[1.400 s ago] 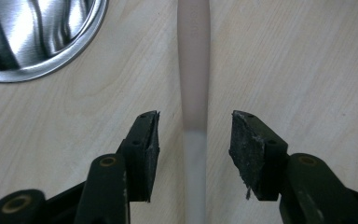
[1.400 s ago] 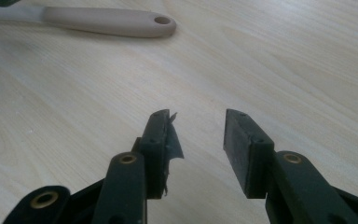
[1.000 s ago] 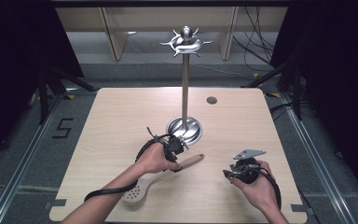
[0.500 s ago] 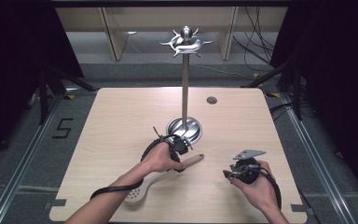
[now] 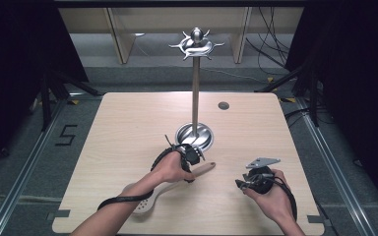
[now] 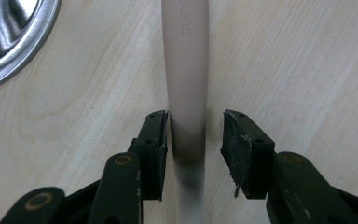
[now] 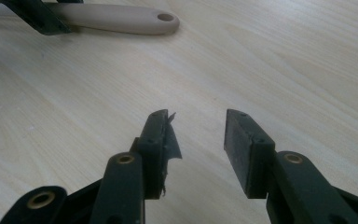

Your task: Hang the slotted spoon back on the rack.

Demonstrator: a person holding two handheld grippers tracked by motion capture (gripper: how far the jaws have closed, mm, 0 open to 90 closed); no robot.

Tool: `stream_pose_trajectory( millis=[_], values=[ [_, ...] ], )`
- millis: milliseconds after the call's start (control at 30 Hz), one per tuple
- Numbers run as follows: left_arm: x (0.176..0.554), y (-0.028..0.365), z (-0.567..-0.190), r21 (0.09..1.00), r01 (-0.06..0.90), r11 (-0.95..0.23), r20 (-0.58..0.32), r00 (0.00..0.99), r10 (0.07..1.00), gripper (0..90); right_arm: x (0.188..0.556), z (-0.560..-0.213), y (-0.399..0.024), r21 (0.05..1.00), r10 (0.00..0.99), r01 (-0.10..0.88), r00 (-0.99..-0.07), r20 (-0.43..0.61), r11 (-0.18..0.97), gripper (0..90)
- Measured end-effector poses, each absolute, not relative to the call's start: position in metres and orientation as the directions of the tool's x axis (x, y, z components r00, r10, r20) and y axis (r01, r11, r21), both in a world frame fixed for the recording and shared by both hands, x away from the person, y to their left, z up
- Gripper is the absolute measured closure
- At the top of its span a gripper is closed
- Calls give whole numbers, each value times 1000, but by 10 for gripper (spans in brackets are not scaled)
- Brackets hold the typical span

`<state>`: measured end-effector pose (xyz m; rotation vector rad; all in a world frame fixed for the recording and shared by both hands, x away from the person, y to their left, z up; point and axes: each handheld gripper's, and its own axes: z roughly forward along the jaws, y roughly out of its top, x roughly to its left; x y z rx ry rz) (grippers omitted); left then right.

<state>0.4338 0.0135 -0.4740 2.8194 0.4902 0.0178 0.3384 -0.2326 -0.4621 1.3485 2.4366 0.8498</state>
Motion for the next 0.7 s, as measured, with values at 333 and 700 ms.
stream_pose_trajectory(
  millis=[333,700],
  values=[
    [435,11,-479,261,314,-913,-17,947,321,649,339,-464,-232,601,831,686,-553,63,411,610],
    [435,14,-479,271,328,-905,-17,942,336,725,339,-463,-233,585,825,685,-563,47,434,613]
  ],
)
